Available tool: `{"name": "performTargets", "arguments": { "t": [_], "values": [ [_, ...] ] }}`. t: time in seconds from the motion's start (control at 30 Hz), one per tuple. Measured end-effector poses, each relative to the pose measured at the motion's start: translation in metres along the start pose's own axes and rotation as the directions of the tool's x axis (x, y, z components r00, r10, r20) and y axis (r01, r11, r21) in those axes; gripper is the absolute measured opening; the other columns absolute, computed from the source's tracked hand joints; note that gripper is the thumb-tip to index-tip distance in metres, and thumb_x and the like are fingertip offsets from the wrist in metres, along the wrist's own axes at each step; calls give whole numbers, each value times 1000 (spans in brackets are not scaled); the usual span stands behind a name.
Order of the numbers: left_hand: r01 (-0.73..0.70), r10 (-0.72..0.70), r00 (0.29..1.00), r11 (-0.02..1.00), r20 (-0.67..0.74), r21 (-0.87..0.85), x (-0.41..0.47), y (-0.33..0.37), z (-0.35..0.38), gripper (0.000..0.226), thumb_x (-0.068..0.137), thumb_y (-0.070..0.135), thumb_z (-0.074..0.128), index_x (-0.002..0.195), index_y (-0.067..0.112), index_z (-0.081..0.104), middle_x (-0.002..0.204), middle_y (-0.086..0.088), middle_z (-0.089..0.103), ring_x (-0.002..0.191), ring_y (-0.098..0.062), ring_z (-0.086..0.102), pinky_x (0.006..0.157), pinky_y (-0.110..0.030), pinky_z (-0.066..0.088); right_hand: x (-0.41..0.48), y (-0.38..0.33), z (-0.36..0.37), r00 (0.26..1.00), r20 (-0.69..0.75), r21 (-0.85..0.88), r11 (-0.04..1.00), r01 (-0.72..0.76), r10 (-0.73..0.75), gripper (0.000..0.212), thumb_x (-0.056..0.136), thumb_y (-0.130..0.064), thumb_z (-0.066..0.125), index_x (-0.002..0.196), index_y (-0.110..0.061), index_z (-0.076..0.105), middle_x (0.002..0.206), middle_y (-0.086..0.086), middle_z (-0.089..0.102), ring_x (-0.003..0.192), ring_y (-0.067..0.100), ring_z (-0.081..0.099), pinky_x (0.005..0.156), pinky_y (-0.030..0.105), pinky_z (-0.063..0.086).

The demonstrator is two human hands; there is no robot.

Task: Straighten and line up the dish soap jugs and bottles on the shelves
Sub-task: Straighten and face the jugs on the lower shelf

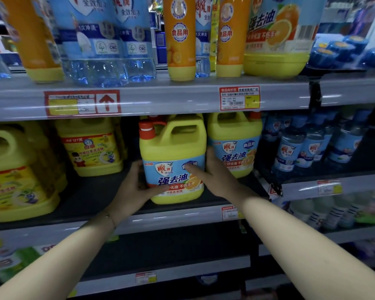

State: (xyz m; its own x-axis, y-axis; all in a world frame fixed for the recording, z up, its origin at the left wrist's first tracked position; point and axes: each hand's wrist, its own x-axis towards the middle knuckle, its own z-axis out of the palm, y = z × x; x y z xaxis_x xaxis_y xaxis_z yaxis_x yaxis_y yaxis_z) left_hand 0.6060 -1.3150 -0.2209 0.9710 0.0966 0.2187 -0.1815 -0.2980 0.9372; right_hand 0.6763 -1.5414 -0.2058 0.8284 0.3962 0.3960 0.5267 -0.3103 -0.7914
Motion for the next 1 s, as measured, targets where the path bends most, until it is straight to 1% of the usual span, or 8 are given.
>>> {"name": "performTargets", "arguments": {
  "t": [0.13,0.33,0.5,0.63,0.77,0.87,0.93,1.0],
  "values": [
    [-29,29,1000,999,2,-14,2,9,6,62,65,23,82,113,37,46,114,16,64,101,4,64,87,-31,57,1,0,6,999,-46,7,1000,-7,7,65,79,-58,61,126,-18,40,123,-3,59,112,11,58,93,39,51],
    [-70,70,997,998,35,9,2,13,26,60,67,27,80,112,37,42,115,18,62,102,5,63,84,-24,56,-14,4,-4,989,-137,-11,998,56,-57,56,85,-52,55,127,-17,41,120,-5,60,110,0,57,91,24,49],
    [-103,103,993,995,64,5,9,17,56,65,76,15,80,123,29,37,118,15,59,101,14,58,79,-10,52,-27,11,-18,956,-286,-18,998,60,-62,58,85,-54,55,127,-18,38,122,-1,58,113,6,57,92,34,51],
    [-145,144,988,989,63,10,15,18,83,66,76,20,80,126,23,35,125,7,56,114,4,53,94,-23,51,-31,14,-30,853,-490,-283,958,40,-180,65,86,-58,52,127,-9,41,120,2,48,114,21,51,91,35,49],
    [-186,183,979,982,95,20,19,21,102,68,79,21,78,130,19,33,132,-1,52,122,-9,51,102,-33,47,-41,11,-32,740,-601,-448,894,2,-303,51,85,-45,53,122,-14,35,112,4,39,103,28,49,83,34,46],
    [-196,191,972,980,140,20,17,27,106,67,82,14,75,134,18,33,130,3,51,118,7,49,99,-17,45,-41,4,-26,741,-515,-602,797,46,-431,42,83,-35,51,115,-12,39,107,19,51,100,28,44,83,37,41],
    [-201,184,959,977,214,63,17,28,100,60,86,5,69,129,26,33,119,17,50,106,23,48,86,-3,42,-38,-5,-15,768,-396,-685,719,117,-502,39,80,-31,52,112,-12,41,103,19,55,98,28,43,83,37,37],
    [-208,183,961,972,207,106,17,21,89,51,87,1,66,122,28,42,111,19,52,102,10,56,76,-1,42,-34,-16,-1,783,-255,-748,629,212,-567,36,79,-28,51,110,-12,44,100,14,53,94,28,43,79,39,37]
  ]
}}
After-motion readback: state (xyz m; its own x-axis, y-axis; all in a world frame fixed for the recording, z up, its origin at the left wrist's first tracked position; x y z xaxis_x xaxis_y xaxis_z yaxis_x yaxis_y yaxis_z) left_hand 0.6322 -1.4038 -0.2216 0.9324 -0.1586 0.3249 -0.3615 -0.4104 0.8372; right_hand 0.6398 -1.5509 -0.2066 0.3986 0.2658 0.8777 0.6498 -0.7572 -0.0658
